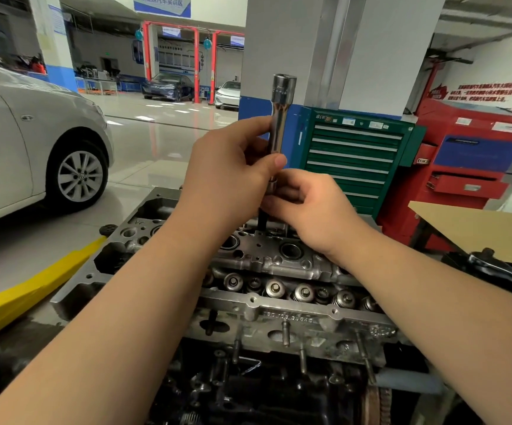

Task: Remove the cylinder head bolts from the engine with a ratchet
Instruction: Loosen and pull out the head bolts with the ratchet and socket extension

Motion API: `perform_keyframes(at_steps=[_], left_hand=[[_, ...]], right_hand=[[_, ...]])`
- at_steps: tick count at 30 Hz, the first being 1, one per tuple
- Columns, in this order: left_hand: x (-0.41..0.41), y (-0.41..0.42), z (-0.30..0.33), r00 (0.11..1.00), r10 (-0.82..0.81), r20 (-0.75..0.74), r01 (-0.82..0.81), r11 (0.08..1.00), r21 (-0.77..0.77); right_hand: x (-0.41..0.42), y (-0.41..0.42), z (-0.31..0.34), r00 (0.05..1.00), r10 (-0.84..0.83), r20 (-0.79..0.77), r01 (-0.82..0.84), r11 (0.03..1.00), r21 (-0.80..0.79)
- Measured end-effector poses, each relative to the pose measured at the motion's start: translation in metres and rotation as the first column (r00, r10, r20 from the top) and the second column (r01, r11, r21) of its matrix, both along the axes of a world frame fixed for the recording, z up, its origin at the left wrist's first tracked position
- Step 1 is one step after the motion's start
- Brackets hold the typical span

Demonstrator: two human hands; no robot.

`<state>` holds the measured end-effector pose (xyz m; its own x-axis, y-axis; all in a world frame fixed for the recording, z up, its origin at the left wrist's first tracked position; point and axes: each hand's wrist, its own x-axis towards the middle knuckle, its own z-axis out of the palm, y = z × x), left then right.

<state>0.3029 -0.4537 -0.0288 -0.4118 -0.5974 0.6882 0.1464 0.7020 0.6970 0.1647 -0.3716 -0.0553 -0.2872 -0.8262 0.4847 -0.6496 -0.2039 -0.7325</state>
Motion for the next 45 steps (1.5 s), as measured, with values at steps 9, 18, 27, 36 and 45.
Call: perform_keyframes(at_steps=[9,18,27,36,45], left_hand=[[-0.003,0.001,-0.002,0.997,0.068,-0.032,-0.069,0.996,-0.059],[0.001,-0.001,0.001,1.000,-0.014,0.006,0.014,0.997,-0.071],[-0.002,0.005,-0.001,0.999,-0.015,-0.045,0.011,0.997,-0.073],[-0.001,0.000,-0.001,0.999,0.008,-0.048,-0.011,0.998,-0.069],[-0.001,0.003,-0.002,0.996,0.055,-0.069,-0.061,0.994,-0.089]], right_hand=[[-0.001,-0.002,-0.001,0.998,0.030,0.056,-0.028,0.999,-0.041],[-0.003,-0.004,0.001,0.999,0.029,0.025,-0.028,1.000,-0.012],[0.007,0.002,0.004,0.998,-0.066,-0.018,0.064,0.994,-0.092],[-0.001,0.000,0.000,0.996,0.019,0.082,-0.016,0.999,-0.047],[-0.003,-0.003,-0.005,0.987,0.140,0.078,-0.138,0.990,-0.035]])
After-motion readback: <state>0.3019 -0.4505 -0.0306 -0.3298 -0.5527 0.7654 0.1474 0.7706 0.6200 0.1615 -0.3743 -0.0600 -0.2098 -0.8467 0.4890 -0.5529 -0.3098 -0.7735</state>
